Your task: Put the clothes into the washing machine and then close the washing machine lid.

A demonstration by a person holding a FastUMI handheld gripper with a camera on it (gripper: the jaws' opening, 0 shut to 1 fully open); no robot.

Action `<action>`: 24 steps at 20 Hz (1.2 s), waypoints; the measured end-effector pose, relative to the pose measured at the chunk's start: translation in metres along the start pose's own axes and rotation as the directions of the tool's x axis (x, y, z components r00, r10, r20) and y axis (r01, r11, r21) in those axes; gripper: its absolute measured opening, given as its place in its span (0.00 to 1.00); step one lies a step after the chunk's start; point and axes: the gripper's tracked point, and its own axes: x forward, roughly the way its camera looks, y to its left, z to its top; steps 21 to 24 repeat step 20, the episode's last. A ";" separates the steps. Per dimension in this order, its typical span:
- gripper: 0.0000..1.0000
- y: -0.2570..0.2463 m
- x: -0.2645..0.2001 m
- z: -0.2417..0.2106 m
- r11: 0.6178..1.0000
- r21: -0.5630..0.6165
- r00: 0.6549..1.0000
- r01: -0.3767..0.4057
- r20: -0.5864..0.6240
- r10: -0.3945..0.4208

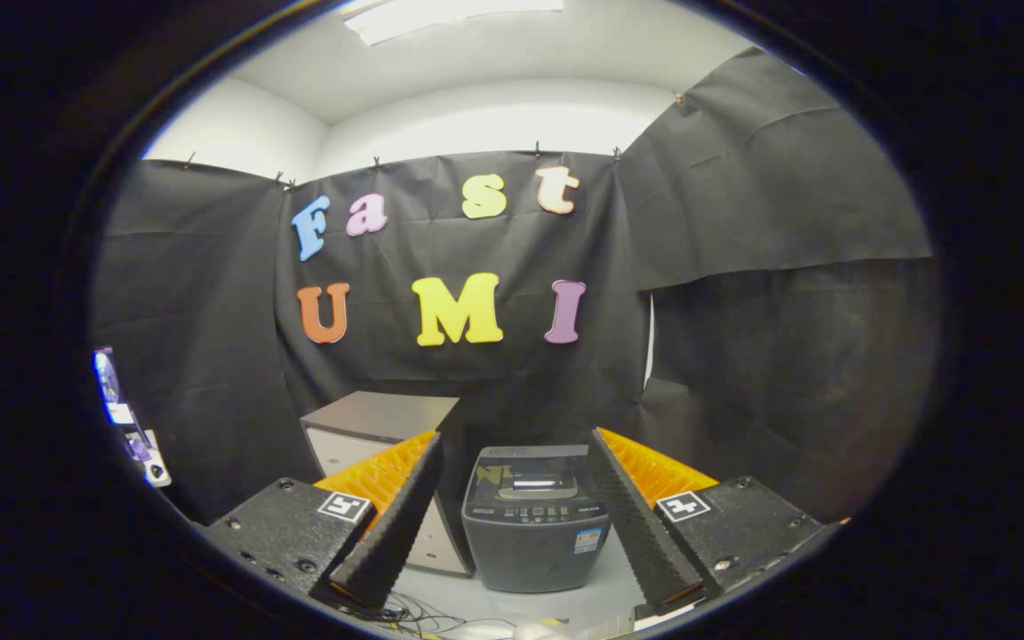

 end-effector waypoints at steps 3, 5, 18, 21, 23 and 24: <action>1.00 0.001 0.000 -0.001 1.000 -0.008 1.000 -0.005 -0.002 0.005; 1.00 -0.002 -0.001 0.001 1.000 -0.005 1.000 0.003 0.004 -0.003; 1.00 0.000 0.007 0.003 1.000 0.000 1.000 -0.004 0.004 0.004; 1.00 -0.001 0.007 0.009 1.000 -0.006 1.000 0.000 0.019 0.000; 1.00 -0.001 0.007 0.009 1.000 -0.006 1.000 0.000 0.019 0.000; 1.00 -0.001 0.007 0.009 1.000 -0.006 1.000 0.000 0.019 0.000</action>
